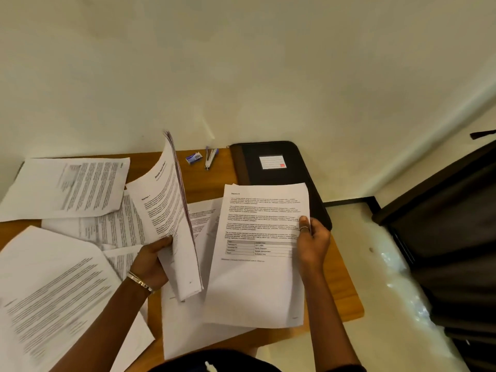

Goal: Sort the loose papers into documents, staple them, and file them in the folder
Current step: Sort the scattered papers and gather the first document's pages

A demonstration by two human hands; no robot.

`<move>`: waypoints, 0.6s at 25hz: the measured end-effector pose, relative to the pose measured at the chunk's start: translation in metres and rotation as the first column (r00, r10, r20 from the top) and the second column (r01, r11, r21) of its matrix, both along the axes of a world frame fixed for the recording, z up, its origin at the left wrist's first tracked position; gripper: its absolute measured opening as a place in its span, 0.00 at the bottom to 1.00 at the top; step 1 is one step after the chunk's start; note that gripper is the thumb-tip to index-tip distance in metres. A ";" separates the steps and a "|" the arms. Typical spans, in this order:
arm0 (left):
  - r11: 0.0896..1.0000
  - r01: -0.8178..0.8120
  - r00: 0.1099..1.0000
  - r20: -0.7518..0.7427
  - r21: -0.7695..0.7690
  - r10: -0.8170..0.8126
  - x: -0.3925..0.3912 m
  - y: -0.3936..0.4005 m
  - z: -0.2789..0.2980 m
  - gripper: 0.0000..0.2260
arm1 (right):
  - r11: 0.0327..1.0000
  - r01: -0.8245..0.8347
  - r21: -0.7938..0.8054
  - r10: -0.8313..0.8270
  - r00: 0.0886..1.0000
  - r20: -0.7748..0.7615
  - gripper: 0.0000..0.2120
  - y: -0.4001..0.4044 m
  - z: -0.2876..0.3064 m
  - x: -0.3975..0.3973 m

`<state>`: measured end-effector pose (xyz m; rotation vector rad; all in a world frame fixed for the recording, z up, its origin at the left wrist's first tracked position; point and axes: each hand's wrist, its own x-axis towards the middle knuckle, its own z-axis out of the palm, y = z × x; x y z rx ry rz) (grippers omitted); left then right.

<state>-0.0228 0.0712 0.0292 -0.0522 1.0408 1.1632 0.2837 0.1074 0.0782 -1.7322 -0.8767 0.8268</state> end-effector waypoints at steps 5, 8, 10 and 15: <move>0.992 0.100 0.995 -0.021 0.078 -0.099 0.007 0.001 0.009 0.15 | 0.999 -0.050 -0.020 0.049 0.997 -0.066 0.09 0.002 -0.004 -0.016; 0.968 0.225 0.958 -0.207 0.107 -0.200 0.034 0.010 0.019 0.15 | 0.995 -0.090 -0.040 0.083 0.984 -0.156 0.09 0.001 -0.006 -0.029; 0.938 0.339 0.852 -0.447 0.075 -0.272 0.048 0.011 0.025 0.18 | 0.986 -0.161 -0.033 0.150 0.965 -0.214 0.09 0.000 -0.008 -0.033; 0.895 0.442 0.571 -0.755 -0.050 -0.324 0.046 0.001 0.023 0.12 | 0.983 -0.170 -0.068 0.146 0.952 -0.269 0.07 0.008 0.010 -0.016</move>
